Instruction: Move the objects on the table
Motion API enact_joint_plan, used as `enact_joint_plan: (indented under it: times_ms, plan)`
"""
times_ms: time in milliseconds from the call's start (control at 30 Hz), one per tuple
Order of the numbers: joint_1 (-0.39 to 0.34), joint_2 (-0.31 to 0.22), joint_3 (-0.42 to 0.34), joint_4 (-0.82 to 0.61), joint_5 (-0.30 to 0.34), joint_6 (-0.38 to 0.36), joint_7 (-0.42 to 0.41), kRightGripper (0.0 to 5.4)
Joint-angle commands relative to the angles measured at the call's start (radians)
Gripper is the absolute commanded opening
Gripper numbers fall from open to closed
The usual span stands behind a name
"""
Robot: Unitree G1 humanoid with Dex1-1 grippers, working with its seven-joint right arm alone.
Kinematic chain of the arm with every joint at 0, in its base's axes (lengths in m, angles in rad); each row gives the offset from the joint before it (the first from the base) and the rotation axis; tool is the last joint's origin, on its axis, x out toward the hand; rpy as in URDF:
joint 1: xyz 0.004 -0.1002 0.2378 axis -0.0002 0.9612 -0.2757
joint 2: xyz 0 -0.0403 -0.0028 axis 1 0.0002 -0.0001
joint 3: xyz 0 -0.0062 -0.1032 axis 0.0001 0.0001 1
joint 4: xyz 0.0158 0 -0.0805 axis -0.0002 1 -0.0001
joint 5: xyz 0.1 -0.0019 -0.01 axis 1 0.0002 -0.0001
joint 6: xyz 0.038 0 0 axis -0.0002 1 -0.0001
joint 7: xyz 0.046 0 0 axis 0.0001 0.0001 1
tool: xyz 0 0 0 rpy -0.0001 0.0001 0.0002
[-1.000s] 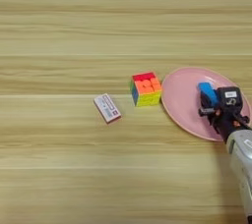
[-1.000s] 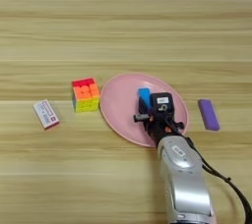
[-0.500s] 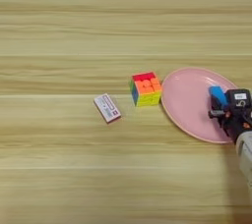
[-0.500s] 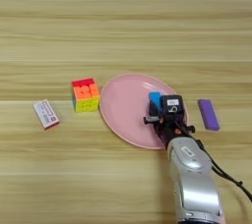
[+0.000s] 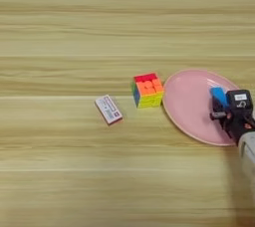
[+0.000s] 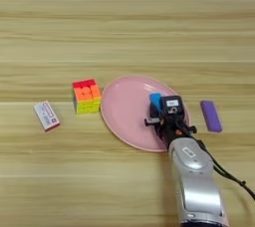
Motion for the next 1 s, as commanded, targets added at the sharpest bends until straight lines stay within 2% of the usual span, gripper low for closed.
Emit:
enact_joint_plan:
  times_ms: [33,433,700,867,1000]
  plan:
    - [-0.032,-0.028,-0.004,-0.031,-0.001,-0.007,-0.003,2.16]
    - [-0.033,-0.023,-0.009,-0.045,0.018,-0.015,0.000,3.58]
    - [-0.039,-0.002,-0.022,-0.082,0.050,-0.081,-0.002,4.62]
    - [-0.038,0.003,-0.019,-0.100,0.059,-0.096,0.001,5.22]
    - [-0.039,0.004,-0.017,-0.112,0.063,-0.099,0.005,5.37]
